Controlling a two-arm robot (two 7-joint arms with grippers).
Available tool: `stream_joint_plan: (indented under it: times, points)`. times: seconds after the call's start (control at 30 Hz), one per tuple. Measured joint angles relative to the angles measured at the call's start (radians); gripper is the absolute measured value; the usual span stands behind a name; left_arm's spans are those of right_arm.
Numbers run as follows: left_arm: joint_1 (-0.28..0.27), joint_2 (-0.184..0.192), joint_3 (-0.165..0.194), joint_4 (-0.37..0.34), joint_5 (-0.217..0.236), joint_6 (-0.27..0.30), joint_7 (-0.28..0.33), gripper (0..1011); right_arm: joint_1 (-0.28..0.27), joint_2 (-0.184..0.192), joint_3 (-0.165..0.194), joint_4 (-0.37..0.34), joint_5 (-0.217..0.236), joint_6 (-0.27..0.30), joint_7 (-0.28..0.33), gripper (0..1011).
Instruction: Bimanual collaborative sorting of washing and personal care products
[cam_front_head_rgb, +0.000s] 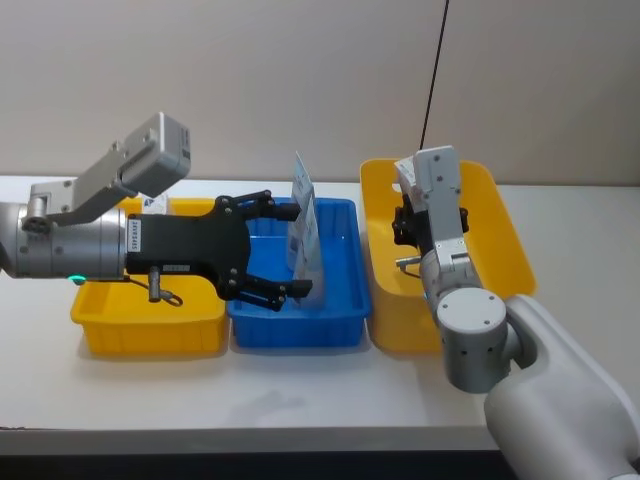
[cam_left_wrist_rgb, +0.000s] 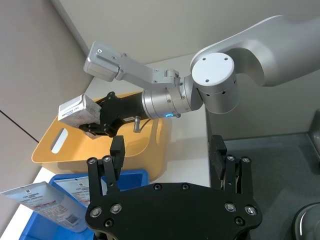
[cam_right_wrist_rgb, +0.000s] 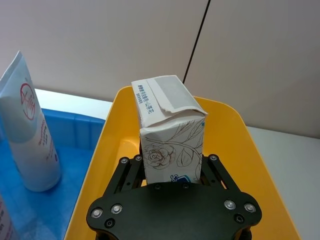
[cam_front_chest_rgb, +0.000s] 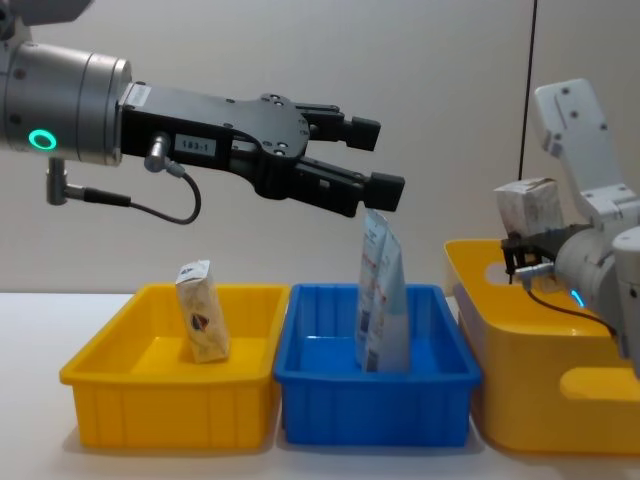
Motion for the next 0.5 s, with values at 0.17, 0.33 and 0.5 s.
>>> stream_joint_plan:
  times: [0.17,0.33,0.5]
  points:
    - [0.000,0.000,0.000,0.000,0.000,0.000,0.000,1001,0.005,-0.004,0.006,0.009,-0.001,0.000,-0.003,391]
    - [0.000,0.000,0.000,0.000,0.000,0.000,0.000,1001,0.005,-0.005,0.018,0.009,-0.002,0.003,-0.009,603]
    - [0.000,0.000,0.000,0.000,0.000,0.000,0.000,1001,-0.002,-0.003,0.032,0.000,-0.003,0.006,-0.017,757]
